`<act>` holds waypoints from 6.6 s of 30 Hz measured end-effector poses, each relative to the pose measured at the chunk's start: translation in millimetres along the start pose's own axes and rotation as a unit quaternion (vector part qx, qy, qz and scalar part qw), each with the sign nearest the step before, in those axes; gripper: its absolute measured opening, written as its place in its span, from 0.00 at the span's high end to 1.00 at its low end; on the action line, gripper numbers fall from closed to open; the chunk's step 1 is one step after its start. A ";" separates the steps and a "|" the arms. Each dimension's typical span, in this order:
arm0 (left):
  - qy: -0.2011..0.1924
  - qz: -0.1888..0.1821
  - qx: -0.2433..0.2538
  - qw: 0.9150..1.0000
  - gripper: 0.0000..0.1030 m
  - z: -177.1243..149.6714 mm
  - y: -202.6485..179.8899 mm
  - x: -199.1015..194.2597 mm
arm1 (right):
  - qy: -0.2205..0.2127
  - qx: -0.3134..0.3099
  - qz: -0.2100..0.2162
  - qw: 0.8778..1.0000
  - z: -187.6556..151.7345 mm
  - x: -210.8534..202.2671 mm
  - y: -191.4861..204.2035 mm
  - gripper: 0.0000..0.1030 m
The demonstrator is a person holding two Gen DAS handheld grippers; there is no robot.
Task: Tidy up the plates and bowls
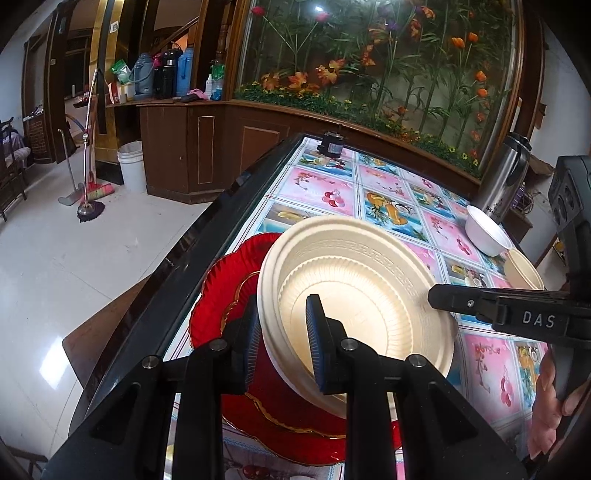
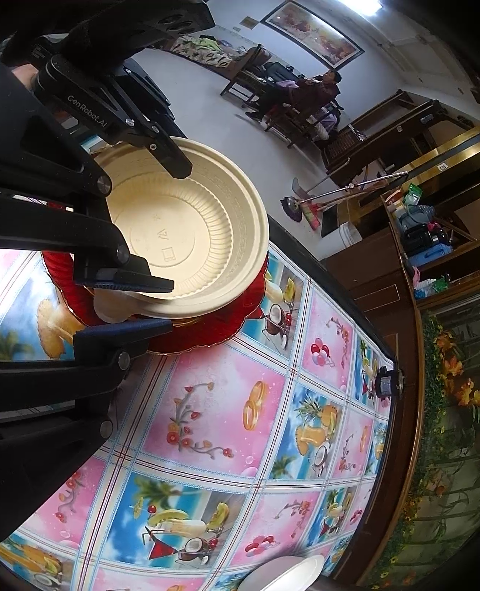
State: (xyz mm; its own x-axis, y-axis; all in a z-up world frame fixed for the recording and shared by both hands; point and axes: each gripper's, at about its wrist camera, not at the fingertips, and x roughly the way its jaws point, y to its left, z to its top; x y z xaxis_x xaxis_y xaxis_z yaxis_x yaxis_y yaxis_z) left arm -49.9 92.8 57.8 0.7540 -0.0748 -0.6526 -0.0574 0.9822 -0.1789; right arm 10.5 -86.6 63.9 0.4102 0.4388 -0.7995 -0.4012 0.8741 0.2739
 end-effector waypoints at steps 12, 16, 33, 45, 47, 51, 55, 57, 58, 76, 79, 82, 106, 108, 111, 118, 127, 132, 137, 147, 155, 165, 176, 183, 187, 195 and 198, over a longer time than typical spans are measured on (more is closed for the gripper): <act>-0.044 0.020 -0.008 0.999 0.44 8.2 -0.3 -29.0 | -0.043 0.026 0.024 0.998 -6.4 -33.4 -22.2 0.83; -0.066 0.009 0.016 0.998 0.44 11.5 -21.4 -46.2 | -0.054 0.049 0.027 0.997 -11.8 -45.7 -46.0 0.82; 0.023 -0.131 0.172 0.976 0.44 -14.9 -186.0 -14.5 | -0.132 0.198 -0.116 0.964 27.7 -113.8 -266.0 0.81; 0.045 -0.121 0.188 0.974 0.44 -18.2 -194.2 3.7 | -0.050 0.224 -0.151 0.961 93.7 -34.8 -330.8 0.81; 0.050 -0.121 0.188 0.973 0.44 -19.6 -193.7 6.1 | -0.031 0.222 -0.155 0.962 93.6 -27.3 -333.7 0.81; 0.052 -0.123 0.187 0.973 0.44 -22.2 -193.2 5.0 | 0.000 0.222 -0.122 0.967 81.8 -22.7 -330.9 0.81; 0.051 -0.127 0.182 0.974 0.44 -23.1 -191.5 0.1 | 0.026 0.200 -0.082 0.976 58.6 -30.2 -306.3 0.81; 0.050 -0.127 0.182 0.974 0.44 -24.0 -190.9 -3.3 | 0.038 0.177 -0.069 0.981 41.8 -35.9 -286.0 0.76; 0.049 -0.127 0.182 0.974 0.44 -24.4 -190.6 -5.4 | 0.046 0.166 -0.061 0.983 30.3 -39.7 -274.5 0.74; 0.059 -0.138 0.201 0.968 0.44 -42.1 -216.4 -9.9 | -0.185 0.171 -0.136 0.958 -122.9 -173.2 -228.2 0.59; 0.063 -0.133 0.203 0.968 0.44 -44.3 -221.4 -4.1 | -0.185 0.196 -0.102 0.957 -124.3 -170.3 -239.0 0.59; 0.065 -0.129 0.202 0.969 0.44 -41.2 -227.4 3.8 | -0.195 0.195 -0.116 0.954 -115.6 -168.2 -243.1 0.59; 0.013 -0.103 0.164 0.981 0.28 -7.0 -258.1 72.3 | -0.157 0.191 -0.059 0.967 -94.3 -122.9 -267.7 0.60; 0.009 -0.105 0.169 0.980 0.28 -7.9 -259.6 72.1 | -0.150 0.190 -0.058 0.968 -94.4 -120.3 -267.6 0.60; -0.006 -0.089 0.189 0.978 0.28 -11.8 -263.5 70.4 | -0.143 0.186 -0.062 0.970 -93.9 -117.0 -266.0 0.61; -0.010 -0.075 0.204 0.976 0.42 -15.1 -266.5 74.5 | -0.115 0.177 -0.069 0.975 -93.9 -101.9 -261.2 0.72; 0.001 -0.076 0.216 0.973 0.63 -19.4 -270.7 80.6 | -0.114 0.180 -0.068 0.975 -95.3 -99.8 -263.8 0.88; 0.004 -0.079 0.223 0.972 0.71 -21.8 -273.0 80.5 | -0.112 0.182 -0.063 0.975 -95.3 -98.1 -264.5 0.89; 0.003 -0.083 0.226 0.971 0.81 -22.9 -273.9 79.7 | -0.110 0.181 -0.061 0.975 -94.3 -97.3 -263.7 0.89; 0.055 -0.135 0.177 0.974 0.92 -17.9 -259.8 92.5 | -0.117 0.176 -0.051 0.976 -93.5 -98.9 -258.8 0.89; 0.049 -0.124 0.177 0.975 0.92 -19.8 -259.2 89.6 | -0.111 0.173 -0.047 0.978 -93.8 -102.0 -254.6 0.81; 0.041 -0.103 0.194 0.975 0.92 -21.7 -261.5 90.0 | -0.104 0.154 -0.055 0.981 -96.4 -98.3 -242.4 0.86; 0.016 -0.064 0.216 0.974 0.92 -22.6 -269.1 68.2 | -0.138 0.147 -0.053 0.978 -97.6 -115.1 -238.1 0.87; 0.006 -0.044 0.219 0.975 0.92 -24.3 -268.2 48.8 | -0.153 0.120 -0.072 0.978 -99.7 -122.8 -222.2 0.87; 0.003 -0.037 0.216 0.976 0.92 -25.4 -263.6 39.4 | -0.160 0.091 -0.098 0.978 -100.6 -126.0 -205.9 0.87; 0.003 -0.037 0.219 0.975 0.91 -31.1 -256.0 26.9 | -0.162 0.091 -0.097 0.978 -111.9 -132.0 -191.4 0.87; 0.000 -0.039 0.218 0.975 0.91 -31.7 -254.5 22.2 | -0.159 0.097 -0.093 0.978 -113.0 -132.4 -191.0 0.87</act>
State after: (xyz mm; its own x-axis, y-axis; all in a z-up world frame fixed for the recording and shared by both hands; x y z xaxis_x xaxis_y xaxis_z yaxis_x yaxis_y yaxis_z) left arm -39.3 -164.3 65.6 0.7451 -0.1528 -0.6492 0.2847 0.9531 0.1025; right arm -59.7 -335.2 57.0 0.7076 0.2846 -0.6468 -0.1452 0.9543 0.2611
